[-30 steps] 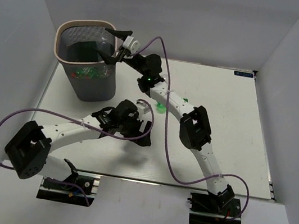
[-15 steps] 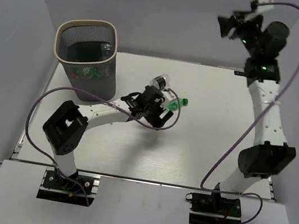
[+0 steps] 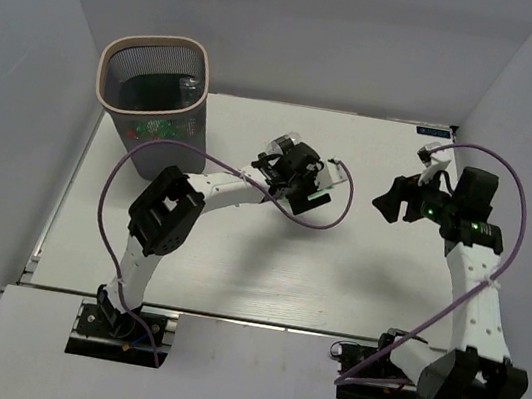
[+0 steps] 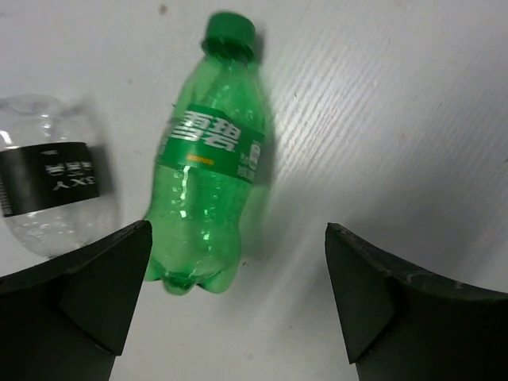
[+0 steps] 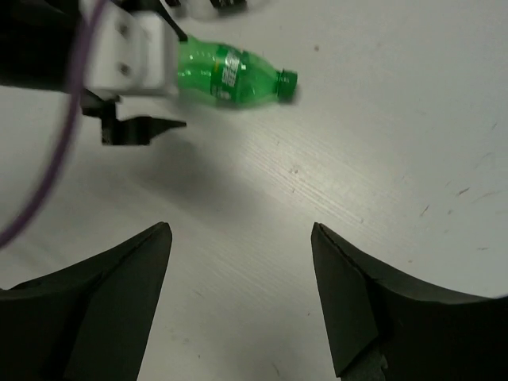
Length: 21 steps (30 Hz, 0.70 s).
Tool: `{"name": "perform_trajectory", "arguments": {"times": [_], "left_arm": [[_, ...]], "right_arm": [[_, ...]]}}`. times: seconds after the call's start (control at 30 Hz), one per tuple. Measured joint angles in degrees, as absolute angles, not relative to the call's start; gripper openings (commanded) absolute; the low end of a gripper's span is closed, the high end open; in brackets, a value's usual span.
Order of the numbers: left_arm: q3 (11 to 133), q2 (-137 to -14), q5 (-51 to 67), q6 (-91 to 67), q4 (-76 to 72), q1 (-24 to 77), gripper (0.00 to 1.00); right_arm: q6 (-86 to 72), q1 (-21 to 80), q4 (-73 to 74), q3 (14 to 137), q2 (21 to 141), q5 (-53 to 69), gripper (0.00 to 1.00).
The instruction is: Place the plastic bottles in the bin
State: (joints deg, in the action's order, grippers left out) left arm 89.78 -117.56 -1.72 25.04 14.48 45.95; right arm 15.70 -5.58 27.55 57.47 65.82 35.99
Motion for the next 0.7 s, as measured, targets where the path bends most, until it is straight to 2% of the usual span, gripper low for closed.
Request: {"name": "perform_trajectory", "arguments": {"times": [0.2, 0.33, 0.37, 0.4, 0.47, 0.5, 0.53, 0.57, 0.63, 0.67, 0.7], "left_arm": [[89.9, -124.2, -3.0, 26.4, 14.2, 45.9, 0.98], [90.5, -124.8, -4.5, 25.7, 13.3, 45.9, 0.83], [90.6, -124.9, -4.6, 25.4, 13.0, 45.9, 0.66], [90.6, -125.0, -4.7, 24.8, 12.9, 45.9, 0.59], [90.6, -125.1, -5.1, 24.7, 12.8, 45.9, 0.17], [90.6, -125.1, -5.1, 24.2, 12.9, 45.9, 0.06], [90.6, -125.1, -5.1, 23.8, 13.0, 46.0, 0.01], [90.9, -125.0, -5.1, 23.2, 13.7, 46.0, 0.00], [93.3, -125.1, -5.1, 21.8, 17.2, 46.2, 0.00], [94.8, -125.0, -5.1, 20.9, 19.1, 46.3, 0.00], [96.9, -124.8, -5.1, 19.9, 21.1, 46.5, 0.00]], "right_arm": [[15.7, -7.5, 26.1, 56.4, 59.7, 38.8, 0.77], [15.5, -8.3, 26.5, 54.7, 59.7, 39.9, 0.77], [15.5, -8.3, 26.6, 54.3, 59.7, 40.4, 0.75], [15.4, -8.3, 26.5, 54.0, 59.7, 40.8, 0.75], [15.1, -8.4, 26.6, 53.4, 59.7, 41.5, 0.70], [14.9, -8.4, 26.4, 53.1, 59.7, 42.0, 0.67], [14.9, -8.4, 26.2, 52.7, 59.7, 42.5, 0.61], [15.3, -8.4, 25.9, 52.2, 59.7, 42.9, 0.39], [17.1, -8.4, 25.7, 51.0, 59.8, 43.7, 0.05], [18.3, -8.4, 25.7, 50.4, 60.0, 44.0, 0.00], [19.3, -8.4, 25.8, 49.8, 60.4, 44.4, 0.00]]}}
